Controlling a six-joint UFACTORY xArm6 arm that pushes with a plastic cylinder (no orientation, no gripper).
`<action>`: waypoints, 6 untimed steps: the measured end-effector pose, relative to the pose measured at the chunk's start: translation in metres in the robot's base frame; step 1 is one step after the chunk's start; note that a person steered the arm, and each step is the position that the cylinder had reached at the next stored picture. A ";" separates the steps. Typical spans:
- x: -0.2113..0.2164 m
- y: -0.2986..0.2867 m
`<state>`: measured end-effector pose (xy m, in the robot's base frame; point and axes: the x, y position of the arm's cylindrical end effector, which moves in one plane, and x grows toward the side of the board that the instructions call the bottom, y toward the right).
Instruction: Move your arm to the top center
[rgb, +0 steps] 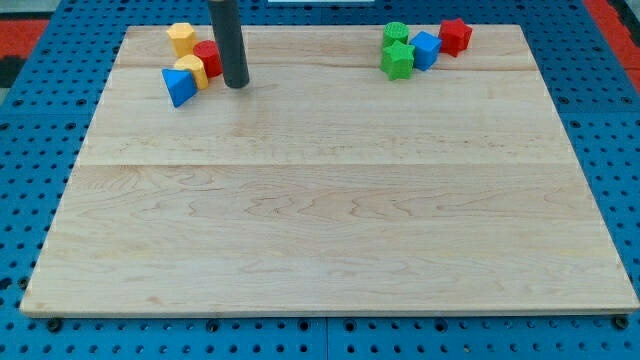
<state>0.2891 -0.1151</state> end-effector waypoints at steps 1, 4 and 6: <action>-0.027 -0.001; -0.035 -0.007; -0.085 0.108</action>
